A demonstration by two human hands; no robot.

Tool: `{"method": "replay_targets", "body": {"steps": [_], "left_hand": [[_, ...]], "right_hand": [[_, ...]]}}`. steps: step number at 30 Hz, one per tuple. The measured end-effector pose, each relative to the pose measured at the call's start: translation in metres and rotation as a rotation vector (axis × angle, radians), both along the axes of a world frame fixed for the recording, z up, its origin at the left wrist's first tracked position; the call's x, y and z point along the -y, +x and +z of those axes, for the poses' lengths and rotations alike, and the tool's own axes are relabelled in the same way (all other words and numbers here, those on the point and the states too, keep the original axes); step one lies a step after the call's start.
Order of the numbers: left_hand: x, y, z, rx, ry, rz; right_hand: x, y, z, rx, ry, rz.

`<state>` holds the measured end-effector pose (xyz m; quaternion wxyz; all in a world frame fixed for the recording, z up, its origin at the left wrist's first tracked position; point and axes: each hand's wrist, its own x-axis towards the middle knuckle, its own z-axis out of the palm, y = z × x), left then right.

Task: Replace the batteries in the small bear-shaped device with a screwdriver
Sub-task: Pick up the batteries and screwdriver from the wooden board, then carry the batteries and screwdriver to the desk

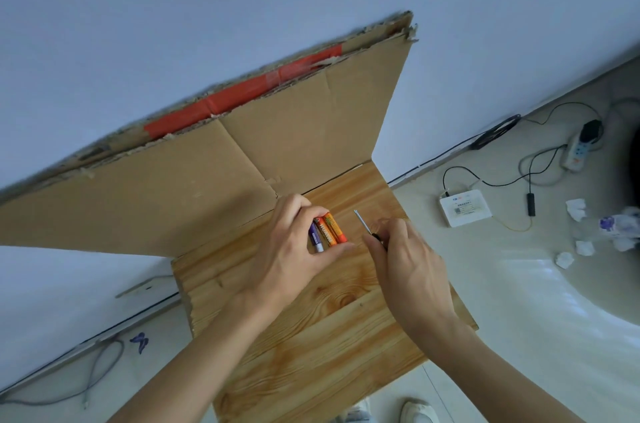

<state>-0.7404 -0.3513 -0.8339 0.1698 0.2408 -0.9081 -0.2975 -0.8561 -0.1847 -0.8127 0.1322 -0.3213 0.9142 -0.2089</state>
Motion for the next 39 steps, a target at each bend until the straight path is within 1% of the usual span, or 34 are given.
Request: {"method": "replay_targets", "body": {"steps": [5,9,13,17,20,24,29,34,39], "left_hand": [[-0.007,-0.015,0.082,-0.064,-0.045,-0.057],[-0.019,-0.031,0.158,-0.09,-0.079,-0.105],[-0.042,-0.047,0.237,-0.098,-0.04,-0.149],[-0.078,-0.064,0.308,-0.151,-0.005,-0.185],[-0.122,-0.076,0.361,-0.179,-0.023,-0.262],[-0.194,-0.085,0.429,-0.194,-0.037,-0.391],[-0.289,-0.096,0.5,-0.247,-0.014,-0.53],[-0.39,-0.112,0.555,-0.293,-0.05,-0.73],[-0.489,-0.138,0.587,-0.356,-0.1,-0.935]], "right_hand": [[0.003,-0.011,0.069,0.081,-0.009,-0.063],[-0.015,-0.023,0.139,0.087,-0.077,-0.136],[-0.042,-0.031,0.21,0.036,-0.134,-0.199],[-0.082,-0.034,0.275,0.072,-0.174,-0.279],[-0.128,-0.032,0.329,0.062,-0.244,-0.36],[-0.205,-0.022,0.4,-0.005,-0.395,-0.474],[-0.309,-0.003,0.467,-0.116,-0.522,-0.614],[-0.421,0.019,0.513,-0.234,-0.609,-0.804],[-0.515,0.03,0.545,-0.392,-0.613,-0.983]]}}
